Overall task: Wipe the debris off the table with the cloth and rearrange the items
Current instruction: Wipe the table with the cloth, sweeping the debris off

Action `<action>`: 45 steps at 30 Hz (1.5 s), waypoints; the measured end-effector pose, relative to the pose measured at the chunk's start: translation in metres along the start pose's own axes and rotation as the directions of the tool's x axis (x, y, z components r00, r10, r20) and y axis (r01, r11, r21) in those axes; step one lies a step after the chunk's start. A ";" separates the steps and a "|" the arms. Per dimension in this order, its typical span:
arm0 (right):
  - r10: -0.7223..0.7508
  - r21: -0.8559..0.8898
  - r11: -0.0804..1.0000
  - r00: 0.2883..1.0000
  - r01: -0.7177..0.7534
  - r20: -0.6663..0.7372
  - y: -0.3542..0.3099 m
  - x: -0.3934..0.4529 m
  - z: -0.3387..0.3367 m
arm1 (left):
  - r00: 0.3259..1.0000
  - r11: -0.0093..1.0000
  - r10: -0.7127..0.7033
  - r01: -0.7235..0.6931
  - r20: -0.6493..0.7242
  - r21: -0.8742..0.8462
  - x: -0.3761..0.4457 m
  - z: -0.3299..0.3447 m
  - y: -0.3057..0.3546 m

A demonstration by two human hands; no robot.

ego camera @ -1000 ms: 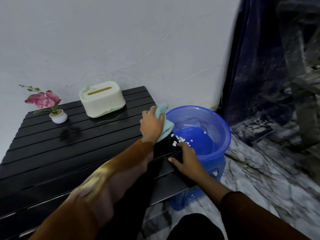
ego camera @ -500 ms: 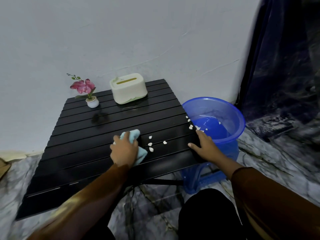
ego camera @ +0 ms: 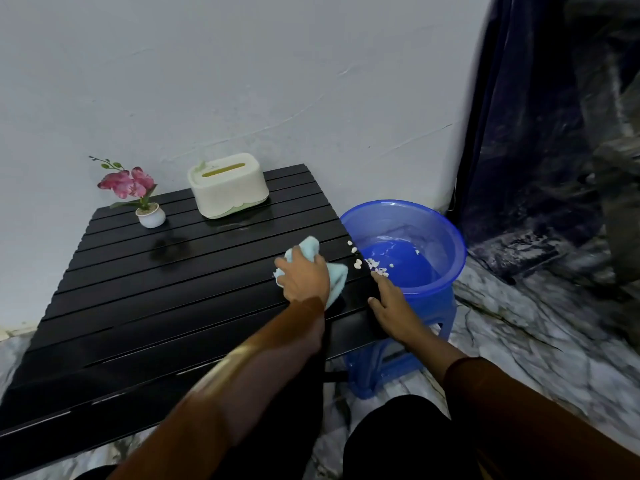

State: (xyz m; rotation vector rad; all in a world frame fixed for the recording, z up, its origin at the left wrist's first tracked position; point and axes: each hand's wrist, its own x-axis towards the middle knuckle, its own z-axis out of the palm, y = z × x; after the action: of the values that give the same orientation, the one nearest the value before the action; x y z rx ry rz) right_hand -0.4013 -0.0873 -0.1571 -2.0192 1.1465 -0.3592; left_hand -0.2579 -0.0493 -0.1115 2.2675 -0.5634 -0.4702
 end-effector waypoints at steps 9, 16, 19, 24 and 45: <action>0.033 0.087 0.996 0.999 -0.035 0.030 -0.006 0.011 -0.009 | 0.995 0.972 0.006 0.017 -0.097 0.235 0.016 -0.042 -0.037; 0.027 0.079 0.996 0.999 -0.029 0.032 -0.001 0.011 -0.001 | 0.992 0.927 0.116 -0.093 -0.041 0.363 0.010 -0.008 -0.027; 0.029 0.060 0.998 0.999 -0.032 0.045 0.000 0.013 -0.002 | 0.986 0.906 0.166 -0.151 -0.005 0.396 0.018 0.011 -0.011; 0.021 0.036 0.999 0.998 -0.023 0.052 0.005 0.016 0.000 | 0.969 0.863 0.243 -0.241 0.054 0.445 0.031 0.043 0.017; -0.152 -0.400 0.907 0.988 0.131 -0.021 0.006 0.014 0.005 | 0.962 0.962 0.272 -0.272 0.013 0.030 0.040 0.017 0.035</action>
State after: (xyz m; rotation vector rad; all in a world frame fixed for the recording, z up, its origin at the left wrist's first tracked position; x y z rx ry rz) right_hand -0.3941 -0.0978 -0.1667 -2.4716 1.1797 -0.2651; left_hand -0.2418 -0.1023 -0.1033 2.1743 -0.8783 -0.3357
